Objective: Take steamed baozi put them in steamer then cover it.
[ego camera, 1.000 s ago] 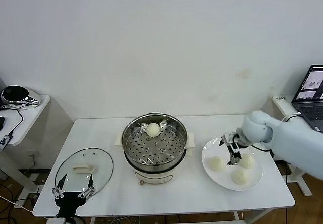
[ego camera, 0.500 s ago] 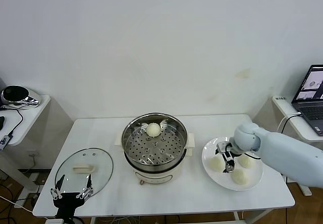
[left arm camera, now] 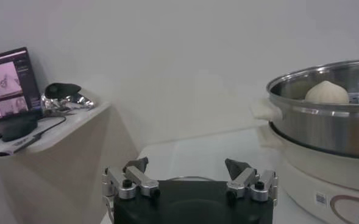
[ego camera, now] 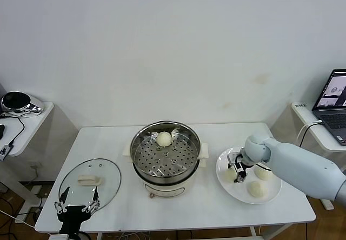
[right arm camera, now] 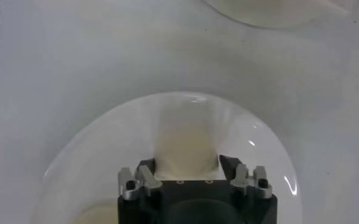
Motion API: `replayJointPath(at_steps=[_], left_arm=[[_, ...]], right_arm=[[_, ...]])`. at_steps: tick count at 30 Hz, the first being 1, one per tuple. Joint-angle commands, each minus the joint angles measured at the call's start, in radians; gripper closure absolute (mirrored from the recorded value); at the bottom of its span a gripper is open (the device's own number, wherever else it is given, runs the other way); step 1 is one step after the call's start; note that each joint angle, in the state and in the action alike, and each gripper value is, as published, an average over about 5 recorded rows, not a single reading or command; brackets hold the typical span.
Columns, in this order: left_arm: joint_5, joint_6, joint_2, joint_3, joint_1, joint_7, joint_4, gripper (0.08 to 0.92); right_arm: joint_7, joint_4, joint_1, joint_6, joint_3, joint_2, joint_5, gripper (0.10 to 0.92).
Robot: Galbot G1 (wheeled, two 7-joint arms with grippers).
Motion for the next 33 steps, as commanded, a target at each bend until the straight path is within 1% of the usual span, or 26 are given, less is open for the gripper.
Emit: replayJointPath(at_steps=[1, 5, 10, 15, 19, 23, 29, 33], left_arm=[[0.001, 0.0, 0.0, 0.002, 0.001, 0.0, 0.002, 0.177], [0.001, 0.0, 0.001, 0.003, -0.001, 0.001, 0.001, 0.177], [0.0, 0.002, 0.003, 0.007, -0.008, 0.001, 0.002, 0.177], [0.0, 0.003, 0.005, 0.018, -0.021, 0.001, 0.007, 0.177], [-0.003, 0.003, 0.012, 0.019, -0.025, 0.001, 0.003, 0.177], [-0.008, 0.002, 0.018, 0.017, -0.026, 0.001, 0.001, 0.177], [-0.01, 0.0, 0.021, 0.007, -0.033, 0.0, 0.006, 0.177], [-0.011, -0.004, 0.018, 0.005, -0.033, -0.002, 0.017, 0.177]], right_arm=[[-0.007, -0.001, 0.002, 0.001, 0.007, 0.0, 0.0, 0.452], [-0.021, 0.056, 0.08, -0.006, -0.011, -0.058, 0.049, 0.449], [-0.034, 0.133, 0.295, -0.029, -0.115, -0.125, 0.167, 0.441], [-0.033, 0.173, 0.563, -0.064, -0.254, -0.116, 0.288, 0.438], [-0.027, 0.182, 0.759, -0.093, -0.342, -0.036, 0.383, 0.432], [-0.008, 0.181, 0.857, -0.134, -0.38, 0.08, 0.479, 0.431], [0.053, 0.155, 0.844, -0.216, -0.387, 0.278, 0.62, 0.431], [0.087, 0.122, 0.778, -0.262, -0.387, 0.409, 0.666, 0.431]])
